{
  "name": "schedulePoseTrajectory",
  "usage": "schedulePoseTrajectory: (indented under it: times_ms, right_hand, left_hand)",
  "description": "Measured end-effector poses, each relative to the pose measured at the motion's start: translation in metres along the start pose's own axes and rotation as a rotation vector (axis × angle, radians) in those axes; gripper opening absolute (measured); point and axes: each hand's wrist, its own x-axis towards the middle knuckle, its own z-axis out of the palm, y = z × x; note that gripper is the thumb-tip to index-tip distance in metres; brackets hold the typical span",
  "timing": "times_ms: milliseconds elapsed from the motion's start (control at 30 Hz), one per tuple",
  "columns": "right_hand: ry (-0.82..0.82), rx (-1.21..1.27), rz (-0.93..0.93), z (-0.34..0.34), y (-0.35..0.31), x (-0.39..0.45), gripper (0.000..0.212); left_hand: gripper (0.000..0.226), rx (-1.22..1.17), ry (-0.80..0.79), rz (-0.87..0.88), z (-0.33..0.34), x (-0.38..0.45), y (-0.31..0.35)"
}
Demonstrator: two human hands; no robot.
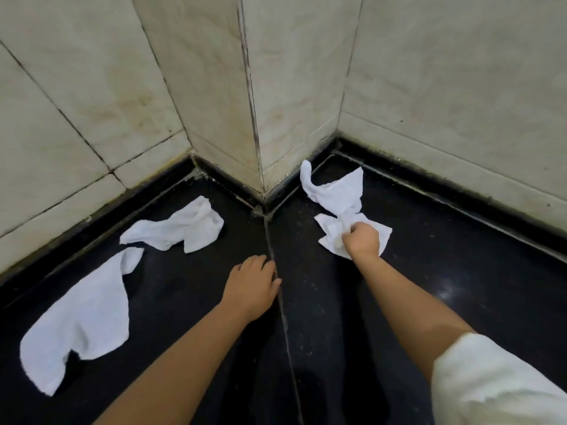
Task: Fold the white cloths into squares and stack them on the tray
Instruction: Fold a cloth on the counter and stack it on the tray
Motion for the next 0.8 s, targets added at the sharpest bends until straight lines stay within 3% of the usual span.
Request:
schedulePoseTrajectory:
  times_ms: [100, 200, 367, 467, 533, 633, 700, 800]
  right_hand:
    - [-0.028, -0.013, -0.220, -0.009, 0.014, -0.031, 0.041]
    - [-0.147, -0.090, -0.414, -0.039, 0.039, -0.077, 0.042]
    - [-0.252, -0.137, -0.391, -0.084, 0.100, -0.148, 0.038]
    - [-0.252, -0.170, -0.358, -0.103, 0.131, -0.179, 0.022]
    - [-0.220, -0.227, -0.338, -0.115, 0.151, -0.195, 0.016]
    - [-0.109, -0.299, -0.263, -0.144, 0.179, -0.205, 0.010]
    - [-0.008, -0.403, -0.239, -0.173, 0.193, -0.198, 0.015]
    - [0.186, -0.481, -0.218, -0.223, 0.195, -0.173, 0.021]
  left_hand:
    - [0.048, -0.054, 0.039, 0.043, 0.000, 0.008, 0.012]
    - [0.051, -0.143, 0.095, 0.123, 0.007, 0.012, 0.045]
    - [0.057, -0.175, 0.107, 0.272, 0.045, -0.009, 0.105]
    - [0.032, -0.172, 0.102, 0.417, 0.063, -0.021, 0.131]
    - [0.035, -0.203, 0.104, 0.481, 0.069, -0.030, 0.143]
    - [0.064, -0.143, 0.108, 0.627, 0.061, -0.039, 0.160]
    - [0.054, -0.049, 0.171, 0.658, 0.042, -0.029, 0.173]
    - [0.047, -0.130, 0.333, 0.740, 0.006, -0.013, 0.201]
